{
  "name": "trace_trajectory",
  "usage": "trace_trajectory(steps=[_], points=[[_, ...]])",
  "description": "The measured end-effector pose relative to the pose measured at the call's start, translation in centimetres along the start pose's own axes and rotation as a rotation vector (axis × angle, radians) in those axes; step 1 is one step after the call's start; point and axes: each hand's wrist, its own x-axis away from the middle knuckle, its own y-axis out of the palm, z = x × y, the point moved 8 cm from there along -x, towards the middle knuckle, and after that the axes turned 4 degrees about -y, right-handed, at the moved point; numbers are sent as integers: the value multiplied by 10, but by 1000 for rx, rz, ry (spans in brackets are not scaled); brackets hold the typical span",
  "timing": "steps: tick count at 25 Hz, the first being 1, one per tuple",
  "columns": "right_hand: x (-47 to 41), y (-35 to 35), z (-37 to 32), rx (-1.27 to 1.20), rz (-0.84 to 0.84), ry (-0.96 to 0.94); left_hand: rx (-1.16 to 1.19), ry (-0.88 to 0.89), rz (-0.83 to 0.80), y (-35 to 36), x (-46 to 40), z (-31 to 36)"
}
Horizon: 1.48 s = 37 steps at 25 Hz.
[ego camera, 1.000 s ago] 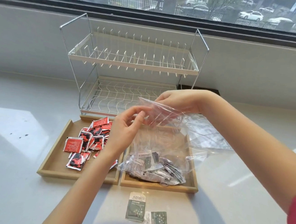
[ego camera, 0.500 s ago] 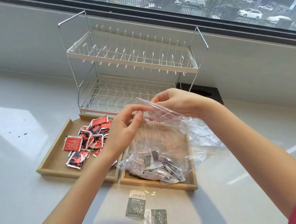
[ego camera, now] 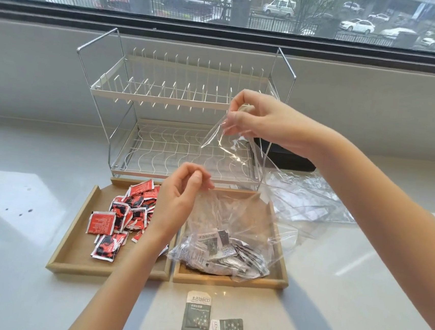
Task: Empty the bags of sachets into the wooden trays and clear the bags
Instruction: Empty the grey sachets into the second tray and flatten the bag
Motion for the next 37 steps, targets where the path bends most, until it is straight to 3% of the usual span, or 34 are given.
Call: trace_trajectory(steps=[5, 8, 11, 14, 18, 22, 26, 32, 37], points=[[2, 12, 16, -215, 10, 66, 12, 5, 7, -1, -1, 2], [14, 25, 42, -353, -162, 241, 27, 21, 21, -2, 1, 3], [36, 37, 73, -288, -390, 404, 32, 28, 35, -4, 1, 3], [59, 41, 84, -352, -516, 426, 31, 21, 36, -4, 0, 2], [60, 27, 88, -343, -447, 228, 31, 19, 39, -5, 0, 2], [62, 25, 91, -492, -452, 216, 31, 12, 51, -8, 0, -2], [66, 20, 89, -381, -438, 206, 24, 19, 49, -9, -1, -4], [58, -26, 76, -316, -109, 150, -2, 24, 61, -12, 0, -6], [57, -45, 48, -171, -40, 36, -4, 14, 50, -14, -2, -6]])
